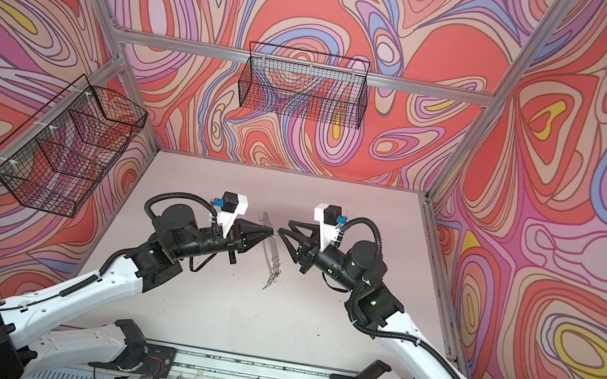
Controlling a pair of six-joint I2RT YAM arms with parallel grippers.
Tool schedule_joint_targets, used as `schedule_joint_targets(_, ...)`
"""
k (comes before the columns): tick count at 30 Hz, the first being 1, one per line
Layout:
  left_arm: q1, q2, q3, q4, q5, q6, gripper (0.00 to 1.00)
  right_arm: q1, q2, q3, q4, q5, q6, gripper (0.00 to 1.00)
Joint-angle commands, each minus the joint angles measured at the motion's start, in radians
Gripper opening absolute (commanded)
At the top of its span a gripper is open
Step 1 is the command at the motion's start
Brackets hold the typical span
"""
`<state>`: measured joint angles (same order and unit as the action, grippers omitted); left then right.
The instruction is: Put the keys on the keyring
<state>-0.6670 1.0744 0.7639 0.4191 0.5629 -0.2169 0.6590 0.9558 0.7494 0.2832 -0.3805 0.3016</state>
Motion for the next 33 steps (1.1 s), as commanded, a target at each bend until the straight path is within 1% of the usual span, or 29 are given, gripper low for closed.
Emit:
schedule_joint_targets(1,-0.005,-0.012,0.036,0.019,-0.012,0.015,0.00,0.027,-0.013,-0.005,-0.035,0.057,-0.052,0.39)
schedule_joint_targets(6,-0.006,-0.008,0.041,0.026,-0.009,0.008,0.00,0.069,0.017,0.008,-0.073,0.104,-0.097,0.35)
schedule_joint_targets(11,-0.006,-0.008,0.047,0.026,-0.002,0.008,0.00,0.074,0.038,0.012,-0.071,0.118,-0.102,0.34)
schedule_joint_targets(17,-0.008,-0.006,0.049,0.032,0.018,0.001,0.00,0.081,0.058,0.027,-0.075,0.119,-0.105,0.24)
schedule_joint_targets(25,-0.011,0.002,0.051,0.032,0.035,0.003,0.00,0.082,0.061,0.036,-0.070,0.114,-0.107,0.24)
schedule_joint_targets(33,-0.015,0.016,0.054,0.030,0.040,0.004,0.00,0.082,0.051,0.047,-0.079,0.136,-0.114,0.24)
